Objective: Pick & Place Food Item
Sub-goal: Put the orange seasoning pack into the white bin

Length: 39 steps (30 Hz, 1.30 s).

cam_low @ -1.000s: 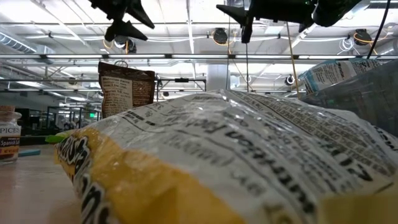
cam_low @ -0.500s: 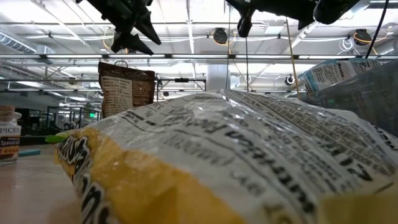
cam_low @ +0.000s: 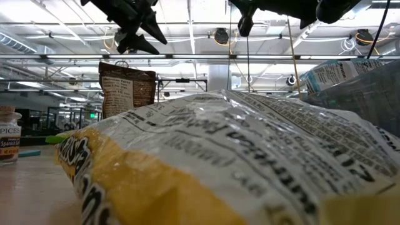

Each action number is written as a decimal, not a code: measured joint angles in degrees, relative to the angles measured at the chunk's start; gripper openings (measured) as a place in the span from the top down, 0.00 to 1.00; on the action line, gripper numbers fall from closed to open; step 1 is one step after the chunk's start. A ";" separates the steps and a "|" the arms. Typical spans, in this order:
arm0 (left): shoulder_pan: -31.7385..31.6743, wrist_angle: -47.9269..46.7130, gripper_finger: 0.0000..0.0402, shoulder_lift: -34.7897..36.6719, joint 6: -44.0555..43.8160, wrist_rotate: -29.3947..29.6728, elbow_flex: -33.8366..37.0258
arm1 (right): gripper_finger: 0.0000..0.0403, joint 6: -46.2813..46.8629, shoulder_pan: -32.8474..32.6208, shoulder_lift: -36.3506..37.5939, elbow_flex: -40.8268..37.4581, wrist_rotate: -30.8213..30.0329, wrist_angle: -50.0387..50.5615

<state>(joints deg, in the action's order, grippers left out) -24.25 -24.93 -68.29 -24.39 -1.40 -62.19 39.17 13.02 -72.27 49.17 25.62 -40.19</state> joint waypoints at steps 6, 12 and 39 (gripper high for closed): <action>0.00 2.15 0.47 0.02 -0.04 -0.01 0.00 | 0.68 -1.26 0.00 0.00 0.00 -3.12 0.14; 0.00 2.77 0.47 0.02 -0.10 0.01 0.00 | 0.68 -2.78 0.00 0.00 0.00 -6.24 0.20; 0.00 2.75 0.47 0.02 0.07 0.01 0.00 | 0.68 -7.75 0.74 -0.02 0.02 -6.26 7.16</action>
<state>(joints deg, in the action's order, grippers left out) -24.25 -22.18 -68.27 -24.32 -1.39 -62.19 31.42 13.76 -72.29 49.19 19.35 -33.03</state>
